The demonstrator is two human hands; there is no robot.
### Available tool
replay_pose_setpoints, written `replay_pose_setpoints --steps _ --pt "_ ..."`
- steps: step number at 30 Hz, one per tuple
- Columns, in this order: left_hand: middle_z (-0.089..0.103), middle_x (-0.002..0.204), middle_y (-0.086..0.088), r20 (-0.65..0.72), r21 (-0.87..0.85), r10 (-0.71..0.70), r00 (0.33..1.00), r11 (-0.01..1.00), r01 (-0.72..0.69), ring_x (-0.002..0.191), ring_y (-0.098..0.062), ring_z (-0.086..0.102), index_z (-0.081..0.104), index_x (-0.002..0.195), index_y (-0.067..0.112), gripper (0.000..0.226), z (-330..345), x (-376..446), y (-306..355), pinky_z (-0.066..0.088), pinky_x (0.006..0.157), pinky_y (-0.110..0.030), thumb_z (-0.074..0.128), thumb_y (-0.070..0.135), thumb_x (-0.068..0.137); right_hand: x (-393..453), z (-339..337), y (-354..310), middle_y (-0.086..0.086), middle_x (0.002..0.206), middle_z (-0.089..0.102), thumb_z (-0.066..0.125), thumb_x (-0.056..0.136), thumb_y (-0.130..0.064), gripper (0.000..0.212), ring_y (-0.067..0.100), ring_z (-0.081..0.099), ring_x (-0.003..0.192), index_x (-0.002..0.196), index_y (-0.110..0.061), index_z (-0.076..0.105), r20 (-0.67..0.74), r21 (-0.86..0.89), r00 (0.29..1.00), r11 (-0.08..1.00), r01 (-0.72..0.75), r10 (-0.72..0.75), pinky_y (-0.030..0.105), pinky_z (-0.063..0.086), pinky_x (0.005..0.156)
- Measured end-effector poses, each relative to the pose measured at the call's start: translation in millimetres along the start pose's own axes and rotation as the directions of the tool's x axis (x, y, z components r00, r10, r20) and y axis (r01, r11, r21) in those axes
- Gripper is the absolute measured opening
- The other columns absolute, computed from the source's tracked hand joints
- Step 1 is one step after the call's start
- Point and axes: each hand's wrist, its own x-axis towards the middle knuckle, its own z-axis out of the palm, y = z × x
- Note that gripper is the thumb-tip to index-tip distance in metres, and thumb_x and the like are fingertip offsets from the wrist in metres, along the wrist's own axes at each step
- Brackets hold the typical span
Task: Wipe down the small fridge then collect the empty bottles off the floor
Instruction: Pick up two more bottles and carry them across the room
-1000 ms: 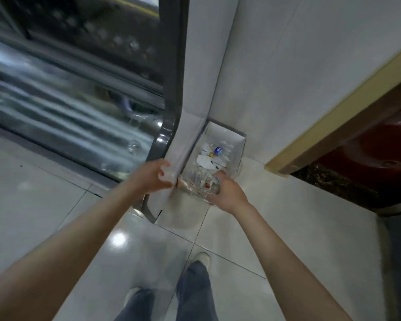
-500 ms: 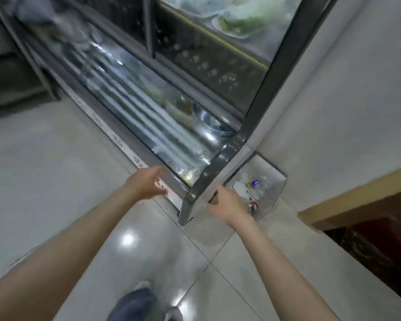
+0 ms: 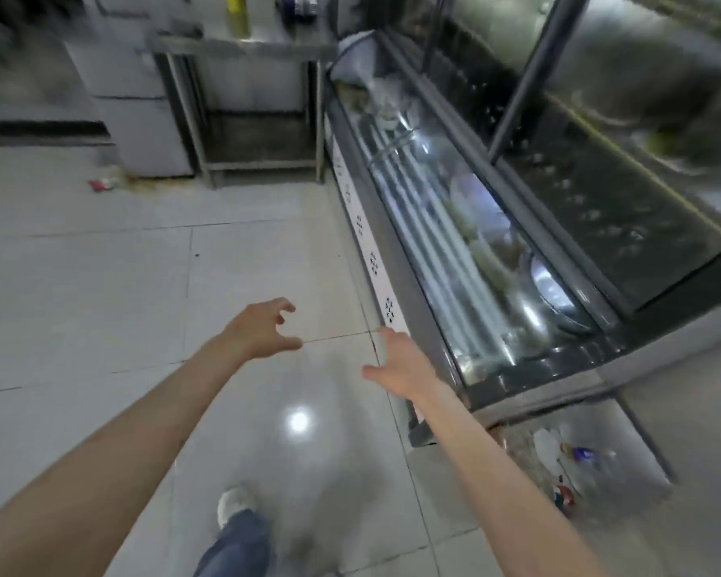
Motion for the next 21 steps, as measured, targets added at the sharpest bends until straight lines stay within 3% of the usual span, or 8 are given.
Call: replay_pose_setpoints --steps 12,21 --pt "0.053 0.131 -0.005 -0.177 -0.250 -0.293 0.940 0.937 0.245 0.112 -0.023 0.054 0.045 0.135 0.023 0.069 -124 -18 -160 0.042 0.095 -0.032 0.077 0.036 0.075 110 44 -198 0.013 0.142 0.036 0.072 0.076 -0.032 0.085 0.028 0.039 0.129 0.146 -0.017 0.025 0.190 -0.162 0.951 0.948 0.274 -0.242 0.034 0.037 0.105" --pt "0.054 0.129 -0.006 -0.262 -0.339 -0.394 0.881 0.892 0.298 0.111 -0.022 0.055 0.046 0.133 0.023 0.069 -217 -1 -271 0.044 0.092 -0.032 0.078 0.037 0.073 186 72 -345 0.012 0.140 0.038 0.074 0.075 -0.036 0.085 0.029 0.041 0.128 0.143 -0.017 0.028 0.189 -0.183 0.914 0.902 0.392 -0.359 0.035 0.038 0.103"
